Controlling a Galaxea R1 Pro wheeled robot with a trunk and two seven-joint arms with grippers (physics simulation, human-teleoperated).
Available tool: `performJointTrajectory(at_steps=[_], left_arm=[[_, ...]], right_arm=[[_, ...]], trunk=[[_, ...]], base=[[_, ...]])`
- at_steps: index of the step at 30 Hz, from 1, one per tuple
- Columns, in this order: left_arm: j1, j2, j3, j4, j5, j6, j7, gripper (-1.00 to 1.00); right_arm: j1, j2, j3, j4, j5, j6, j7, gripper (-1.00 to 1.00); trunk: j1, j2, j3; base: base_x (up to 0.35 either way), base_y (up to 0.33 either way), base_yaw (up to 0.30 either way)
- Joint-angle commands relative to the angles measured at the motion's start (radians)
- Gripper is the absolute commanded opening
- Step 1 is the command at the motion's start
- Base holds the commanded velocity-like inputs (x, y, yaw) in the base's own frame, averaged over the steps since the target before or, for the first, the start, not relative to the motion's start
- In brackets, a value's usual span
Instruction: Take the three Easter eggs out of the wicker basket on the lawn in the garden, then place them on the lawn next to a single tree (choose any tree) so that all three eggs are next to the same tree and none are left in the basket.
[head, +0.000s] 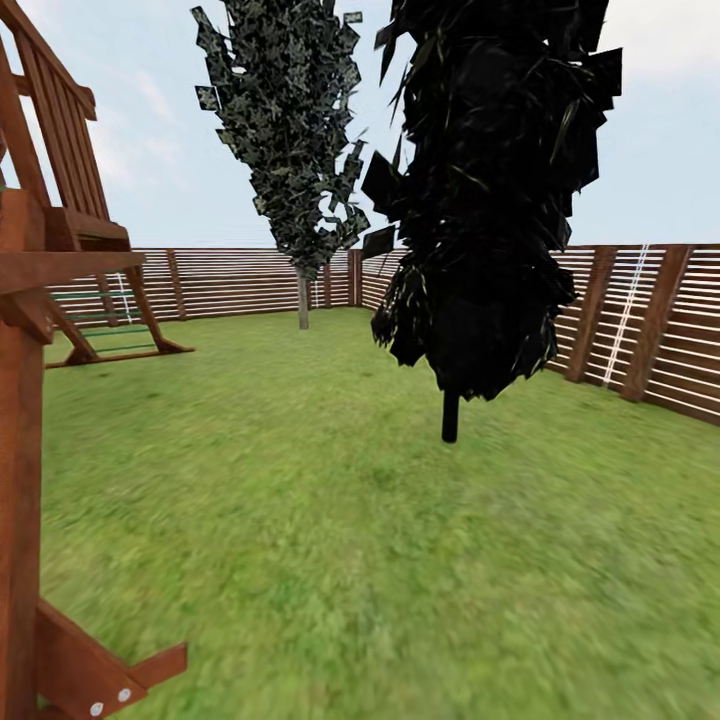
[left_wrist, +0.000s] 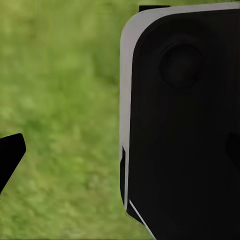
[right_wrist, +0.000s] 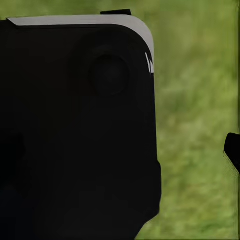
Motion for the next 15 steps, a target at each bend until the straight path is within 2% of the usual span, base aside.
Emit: performJointTrajectory(at_steps=[1, 8, 15], left_arm=[[0.001, 0.0, 0.001, -0.002, 0.0, 0.0, 0.001, 1.0], [0.001, 0.0, 0.001, -0.002, 0.0, 0.0, 0.001, 1.0], [0.001, 0.0, 0.001, -0.002, 0.0, 0.0, 0.001, 1.0]], right_arm=[[-0.002, 0.0, 0.002, 0.004, -0.01, -0.003, -0.001, 1.0], [-0.002, -0.005, 0.002, 0.004, -0.011, -0.004, -0.001, 1.0], [-0.002, -0.007, 0.002, 0.004, -0.011, -0.004, 0.0, 1.0]], trunk=[[0.001, 0.0, -0.001], [0.001, 0.0, -0.001], [0.001, 0.0, -0.001]], base=[[0.328, 0.0, 0.164], [0.328, 0.0, 0.193], [0.328, 0.0, 0.03]])
